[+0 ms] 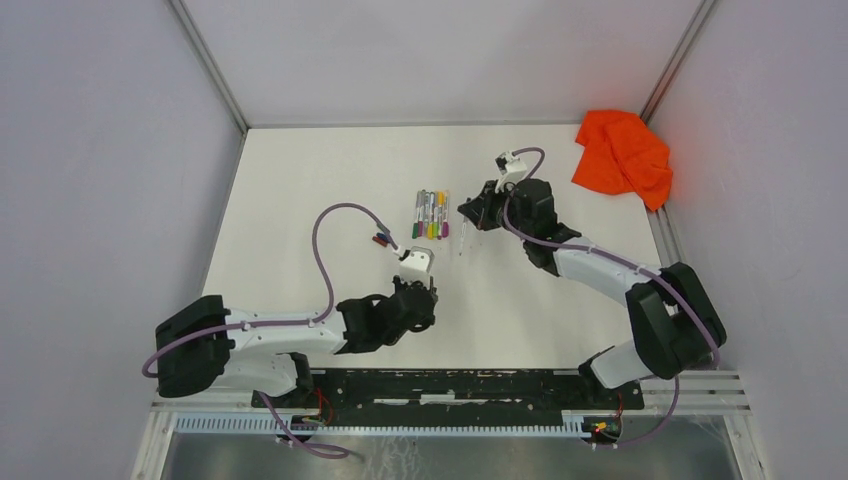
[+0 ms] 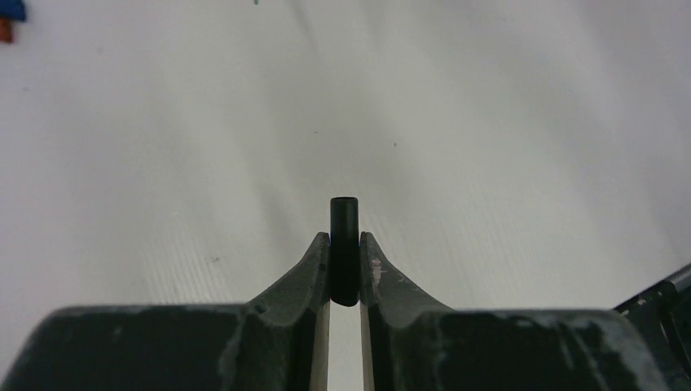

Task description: Open the pen caps

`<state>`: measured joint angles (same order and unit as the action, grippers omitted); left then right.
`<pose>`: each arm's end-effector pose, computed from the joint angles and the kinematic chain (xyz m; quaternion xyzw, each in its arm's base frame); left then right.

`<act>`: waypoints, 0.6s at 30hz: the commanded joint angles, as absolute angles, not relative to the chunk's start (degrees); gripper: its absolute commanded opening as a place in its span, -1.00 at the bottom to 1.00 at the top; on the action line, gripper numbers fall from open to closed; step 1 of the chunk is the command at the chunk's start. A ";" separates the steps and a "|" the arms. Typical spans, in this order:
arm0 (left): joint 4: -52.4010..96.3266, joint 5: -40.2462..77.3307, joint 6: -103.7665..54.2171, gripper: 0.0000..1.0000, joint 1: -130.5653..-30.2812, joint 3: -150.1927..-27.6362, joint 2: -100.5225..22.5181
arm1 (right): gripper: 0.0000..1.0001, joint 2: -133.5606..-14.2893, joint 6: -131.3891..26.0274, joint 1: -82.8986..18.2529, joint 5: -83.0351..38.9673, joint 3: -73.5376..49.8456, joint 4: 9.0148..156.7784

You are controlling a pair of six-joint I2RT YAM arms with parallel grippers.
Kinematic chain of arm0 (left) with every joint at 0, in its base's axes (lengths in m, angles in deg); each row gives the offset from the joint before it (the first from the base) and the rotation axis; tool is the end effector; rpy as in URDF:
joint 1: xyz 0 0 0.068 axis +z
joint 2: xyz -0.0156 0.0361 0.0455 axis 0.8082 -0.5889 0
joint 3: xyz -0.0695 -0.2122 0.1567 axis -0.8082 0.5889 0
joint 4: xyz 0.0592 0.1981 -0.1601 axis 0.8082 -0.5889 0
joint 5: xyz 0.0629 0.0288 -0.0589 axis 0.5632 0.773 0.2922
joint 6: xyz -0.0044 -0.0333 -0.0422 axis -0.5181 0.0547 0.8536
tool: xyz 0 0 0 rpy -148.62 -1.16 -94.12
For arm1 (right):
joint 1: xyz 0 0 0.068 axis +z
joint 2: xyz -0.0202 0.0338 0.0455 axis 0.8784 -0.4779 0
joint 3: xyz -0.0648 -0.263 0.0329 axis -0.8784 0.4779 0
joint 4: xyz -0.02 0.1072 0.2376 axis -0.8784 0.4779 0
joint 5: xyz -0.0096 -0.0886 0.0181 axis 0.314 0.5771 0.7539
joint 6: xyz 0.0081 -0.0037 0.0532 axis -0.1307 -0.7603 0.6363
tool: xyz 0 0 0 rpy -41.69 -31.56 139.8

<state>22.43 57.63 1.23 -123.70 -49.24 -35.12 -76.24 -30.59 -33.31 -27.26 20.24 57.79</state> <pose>0.1030 -0.2269 0.1940 0.1236 0.8601 -0.2094 0.4484 0.2794 0.1584 0.2361 -0.0627 0.7906 0.3661 0.4869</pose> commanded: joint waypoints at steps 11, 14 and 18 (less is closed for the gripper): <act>-10.60 76.40 38.05 -0.96 -117.60 -59.43 -36.02 | -1.00 -89.54 -44.89 -33.06 -13.38 -2.21 84.31; -8.29 71.77 40.57 -0.96 -112.87 -56.00 -32.62 | -1.00 -92.36 -46.22 -33.11 -11.88 -5.67 87.33; -2.97 63.39 41.83 -0.96 -103.26 -50.09 -27.70 | -1.00 -95.92 -47.77 -33.50 -10.42 -9.80 90.91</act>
<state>-5.77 69.37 34.95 -110.04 -54.11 -32.46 -93.44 -44.73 -33.33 -13.86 -4.66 85.55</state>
